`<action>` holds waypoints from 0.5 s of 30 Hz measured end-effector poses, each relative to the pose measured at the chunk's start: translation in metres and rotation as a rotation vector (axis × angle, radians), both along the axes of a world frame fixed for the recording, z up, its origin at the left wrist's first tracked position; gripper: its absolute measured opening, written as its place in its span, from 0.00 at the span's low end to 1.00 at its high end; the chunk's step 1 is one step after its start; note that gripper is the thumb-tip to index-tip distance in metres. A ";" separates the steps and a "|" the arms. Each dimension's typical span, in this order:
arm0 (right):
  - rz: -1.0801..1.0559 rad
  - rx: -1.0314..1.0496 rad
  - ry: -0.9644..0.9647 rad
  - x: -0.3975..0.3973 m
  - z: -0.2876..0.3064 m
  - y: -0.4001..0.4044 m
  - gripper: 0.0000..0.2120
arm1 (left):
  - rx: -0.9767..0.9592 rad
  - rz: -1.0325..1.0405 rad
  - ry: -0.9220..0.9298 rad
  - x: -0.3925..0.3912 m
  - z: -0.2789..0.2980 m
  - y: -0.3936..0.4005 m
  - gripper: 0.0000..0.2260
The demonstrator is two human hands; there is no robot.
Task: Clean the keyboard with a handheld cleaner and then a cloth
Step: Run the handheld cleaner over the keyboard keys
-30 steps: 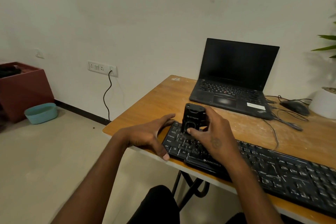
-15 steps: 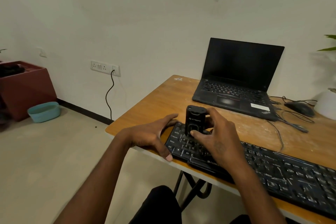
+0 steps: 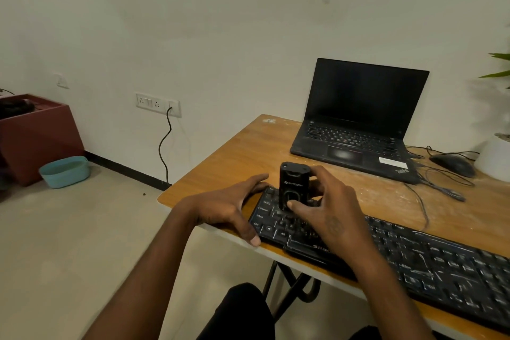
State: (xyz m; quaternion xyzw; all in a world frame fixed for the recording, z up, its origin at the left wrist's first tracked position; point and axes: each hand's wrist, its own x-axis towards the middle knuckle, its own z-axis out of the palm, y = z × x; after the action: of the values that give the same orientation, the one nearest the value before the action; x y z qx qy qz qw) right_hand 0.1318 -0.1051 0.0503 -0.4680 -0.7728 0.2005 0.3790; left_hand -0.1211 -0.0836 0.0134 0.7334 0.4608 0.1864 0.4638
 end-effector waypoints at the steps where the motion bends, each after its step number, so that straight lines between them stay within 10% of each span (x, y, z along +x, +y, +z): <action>1: -0.008 0.000 0.014 0.003 -0.001 -0.003 0.27 | -0.003 0.005 0.006 -0.001 0.000 0.000 0.60; 10: 0.109 -0.015 0.069 -0.047 -0.008 -0.005 0.25 | 0.075 0.006 0.056 0.007 0.006 -0.003 0.40; 15: 0.055 -0.015 0.106 -0.014 -0.004 -0.014 0.26 | 0.043 0.002 0.007 0.003 0.002 -0.002 0.55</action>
State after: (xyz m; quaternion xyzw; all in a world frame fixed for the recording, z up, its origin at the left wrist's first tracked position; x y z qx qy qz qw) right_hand 0.1174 -0.1189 0.0464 -0.4380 -0.7627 0.2414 0.4101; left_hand -0.1179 -0.0858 0.0153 0.7433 0.4590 0.1943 0.4461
